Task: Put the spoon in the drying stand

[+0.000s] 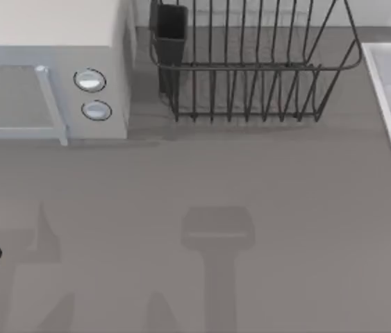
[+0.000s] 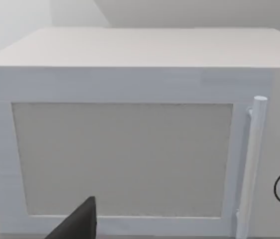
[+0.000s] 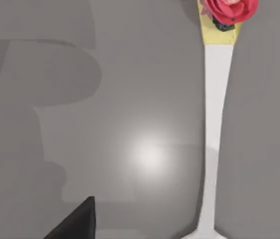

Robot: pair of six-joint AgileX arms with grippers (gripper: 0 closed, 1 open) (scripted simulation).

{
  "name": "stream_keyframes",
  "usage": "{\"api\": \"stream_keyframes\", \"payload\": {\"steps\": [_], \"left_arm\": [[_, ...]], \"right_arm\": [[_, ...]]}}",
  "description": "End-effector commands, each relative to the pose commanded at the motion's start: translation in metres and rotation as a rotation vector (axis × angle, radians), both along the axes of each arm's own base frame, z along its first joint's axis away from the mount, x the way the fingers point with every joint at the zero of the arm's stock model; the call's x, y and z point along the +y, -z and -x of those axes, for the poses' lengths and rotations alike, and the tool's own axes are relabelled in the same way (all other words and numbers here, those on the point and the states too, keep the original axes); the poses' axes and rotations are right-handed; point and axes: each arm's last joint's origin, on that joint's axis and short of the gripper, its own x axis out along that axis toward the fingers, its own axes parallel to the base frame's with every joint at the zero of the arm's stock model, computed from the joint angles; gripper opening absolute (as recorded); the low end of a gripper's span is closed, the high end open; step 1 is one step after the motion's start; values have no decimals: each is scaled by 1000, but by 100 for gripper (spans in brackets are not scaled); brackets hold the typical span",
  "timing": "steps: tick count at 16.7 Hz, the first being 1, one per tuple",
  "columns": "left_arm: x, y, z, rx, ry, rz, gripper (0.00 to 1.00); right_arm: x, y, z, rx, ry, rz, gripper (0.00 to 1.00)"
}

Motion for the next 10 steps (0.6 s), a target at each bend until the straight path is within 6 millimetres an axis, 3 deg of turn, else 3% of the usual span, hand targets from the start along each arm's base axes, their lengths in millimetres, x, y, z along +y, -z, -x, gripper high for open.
{"api": "stream_keyframes", "payload": {"steps": [3, 8, 10], "left_arm": [[0, 0, 0, 0, 0, 0, 100], [0, 0, 0, 0, 0, 0, 100], [0, 0, 0, 0, 0, 0, 100]], "right_arm": [[-11, 1, -2, 33, 7, -36, 100], [-10, 2, -2, 33, 4, -34, 100], [-11, 11, -3, 36, 6, -38, 100]]}}
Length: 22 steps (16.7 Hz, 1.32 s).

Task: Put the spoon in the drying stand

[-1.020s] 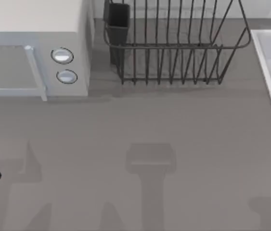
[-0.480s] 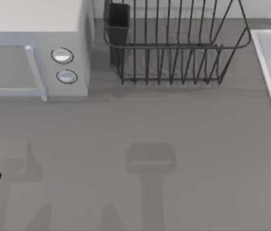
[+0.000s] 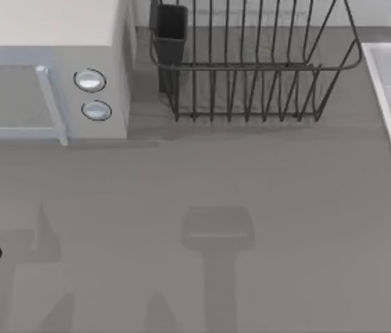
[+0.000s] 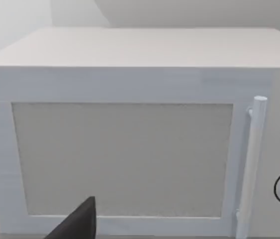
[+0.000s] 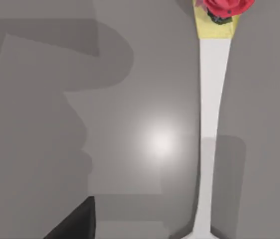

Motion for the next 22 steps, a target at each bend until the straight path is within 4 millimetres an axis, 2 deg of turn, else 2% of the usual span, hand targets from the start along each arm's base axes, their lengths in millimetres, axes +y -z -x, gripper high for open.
{"api": "stream_keyframes", "payload": {"steps": [8, 10, 14, 22], "left_arm": [[0, 0, 0, 0, 0, 0, 100], [0, 0, 0, 0, 0, 0, 100], [0, 0, 0, 0, 0, 0, 100], [0, 0, 0, 0, 0, 0, 100]], "right_arm": [[-1, 82, -1, -6, 1, 4, 100], [0, 89, 1, -3, 1, 2, 100], [0, 90, 1, -3, 1, 2, 100], [0, 90, 1, -3, 1, 2, 40]]}}
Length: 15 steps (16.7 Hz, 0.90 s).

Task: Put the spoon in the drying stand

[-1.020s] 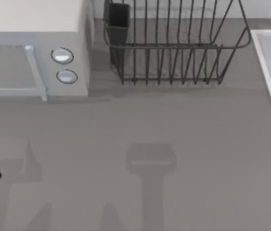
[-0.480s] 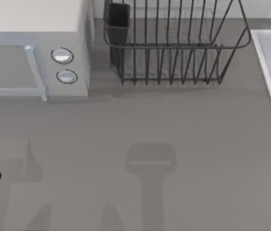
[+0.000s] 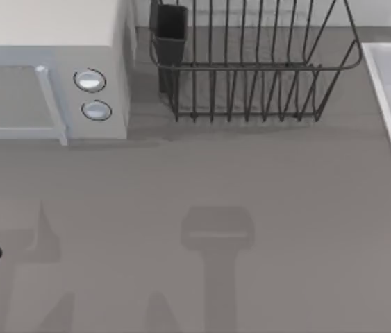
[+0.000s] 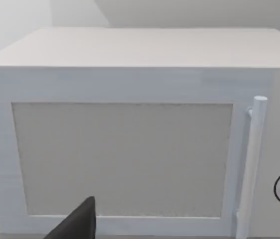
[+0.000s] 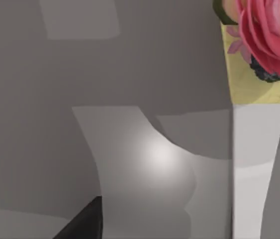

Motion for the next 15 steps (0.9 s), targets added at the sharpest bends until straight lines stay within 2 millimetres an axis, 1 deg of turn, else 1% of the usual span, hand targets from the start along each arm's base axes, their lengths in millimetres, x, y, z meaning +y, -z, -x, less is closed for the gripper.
{"api": "stream_keyframes", "payload": {"steps": [5, 6, 13, 14, 15], "left_arm": [[0, 0, 0, 0, 0, 0, 100], [0, 0, 0, 0, 0, 0, 100], [0, 0, 0, 0, 0, 0, 100], [0, 0, 0, 0, 0, 0, 100], [0, 0, 0, 0, 0, 0, 100]], "right_arm": [[0, 0, 0, 0, 0, 0, 2], [0, 0, 0, 0, 0, 0, 0], [0, 0, 0, 0, 0, 0, 0], [0, -22, 0, -31, 4, 8, 0], [-1, -22, -1, -31, 4, 8, 0]]}}
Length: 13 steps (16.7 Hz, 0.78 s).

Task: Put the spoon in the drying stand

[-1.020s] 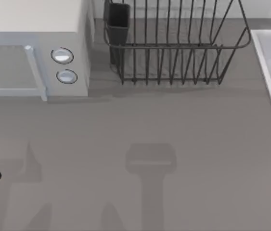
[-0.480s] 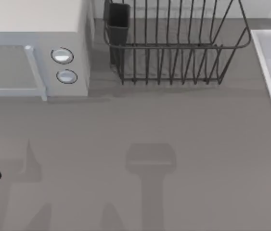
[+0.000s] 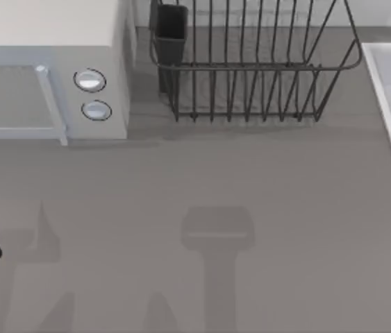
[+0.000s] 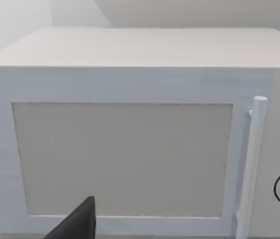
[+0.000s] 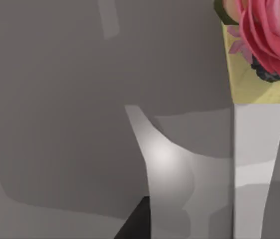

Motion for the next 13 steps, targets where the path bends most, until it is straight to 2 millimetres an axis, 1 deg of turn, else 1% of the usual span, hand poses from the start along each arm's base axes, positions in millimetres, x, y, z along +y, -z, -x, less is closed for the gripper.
{"api": "stream_keyframes", "payload": {"steps": [2, 3, 5, 7, 9, 13], "left_arm": [[0, 0, 0, 0, 0, 0, 100], [0, 0, 0, 0, 0, 0, 100], [0, 0, 0, 0, 0, 0, 100], [0, 0, 0, 0, 0, 0, 100], [0, 0, 0, 0, 0, 0, 100], [0, 0, 0, 0, 0, 0, 100]], "right_arm": [[-4, -8, -3, -3, 0, 1, 0], [-7, -16, -7, -6, -1, 3, 0], [-13, -39, -13, -7, -3, 3, 0], [-16, -68, -16, 5, -5, -8, 0], [-16, -102, -16, 25, -4, -24, 0], [-8, -167, -7, 27, -1, -24, 0]]}}
